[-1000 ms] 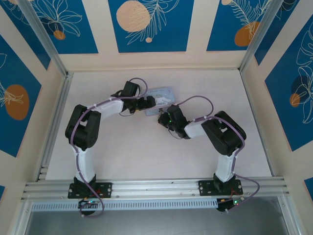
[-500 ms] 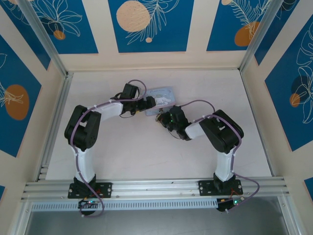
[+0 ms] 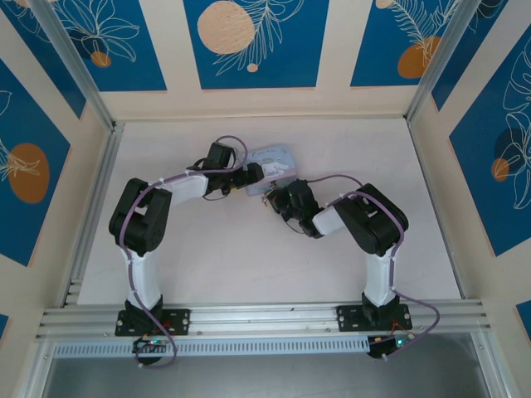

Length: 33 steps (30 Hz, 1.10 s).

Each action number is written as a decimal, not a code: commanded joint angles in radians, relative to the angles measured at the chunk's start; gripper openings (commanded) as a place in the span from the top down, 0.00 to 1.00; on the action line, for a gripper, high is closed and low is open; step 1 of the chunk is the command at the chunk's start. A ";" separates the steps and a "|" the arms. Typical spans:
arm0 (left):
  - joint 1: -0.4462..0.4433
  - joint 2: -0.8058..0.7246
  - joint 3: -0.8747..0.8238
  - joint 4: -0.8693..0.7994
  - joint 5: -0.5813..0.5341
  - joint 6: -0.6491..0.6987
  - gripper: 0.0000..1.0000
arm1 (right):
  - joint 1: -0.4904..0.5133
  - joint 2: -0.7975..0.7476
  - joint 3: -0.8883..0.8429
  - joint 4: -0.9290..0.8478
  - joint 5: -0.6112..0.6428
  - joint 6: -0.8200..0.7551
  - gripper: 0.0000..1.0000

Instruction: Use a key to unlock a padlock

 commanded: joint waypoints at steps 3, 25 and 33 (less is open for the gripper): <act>0.006 0.040 -0.045 -0.130 -0.029 0.010 0.01 | -0.054 0.049 0.025 0.017 0.085 0.083 1.00; 0.008 0.033 -0.042 -0.152 -0.030 0.040 0.01 | -0.240 -0.085 -0.037 -0.102 -0.124 -0.087 1.00; 0.008 -0.029 -0.019 -0.157 0.008 0.068 0.00 | -0.302 -0.280 -0.202 -0.199 -0.192 -0.175 1.00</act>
